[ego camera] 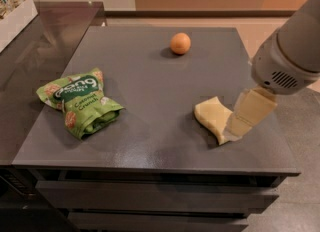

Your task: Move sponge near orange

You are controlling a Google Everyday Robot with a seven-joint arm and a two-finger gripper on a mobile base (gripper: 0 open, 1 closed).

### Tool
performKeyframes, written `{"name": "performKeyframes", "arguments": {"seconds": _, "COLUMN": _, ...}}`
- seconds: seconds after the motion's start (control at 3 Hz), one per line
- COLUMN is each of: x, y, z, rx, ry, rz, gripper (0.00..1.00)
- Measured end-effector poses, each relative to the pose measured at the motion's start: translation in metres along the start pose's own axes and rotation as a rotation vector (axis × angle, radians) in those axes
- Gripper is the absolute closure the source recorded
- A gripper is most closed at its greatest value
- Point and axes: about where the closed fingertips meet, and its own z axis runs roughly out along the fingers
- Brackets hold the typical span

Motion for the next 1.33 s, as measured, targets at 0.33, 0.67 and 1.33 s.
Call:
{"name": "performKeyframes", "arguments": {"seconds": 0.33, "x": 0.000, "y": 0.003, "z": 0.021, "rx": 0.023, "ry": -0.037, "rz": 0.087, "gripper": 0.00}}
{"name": "performKeyframes", "arguments": {"seconds": 0.67, "x": 0.002, "y": 0.004, "z": 0.038, "rx": 0.041, "ry": -0.073, "rz": 0.144, "gripper": 0.00}}
{"name": "performKeyframes", "arguments": {"seconds": 1.33, "x": 0.002, "y": 0.008, "z": 0.072, "rx": 0.021, "ry": -0.093, "rz": 0.200, "gripper": 0.00}}
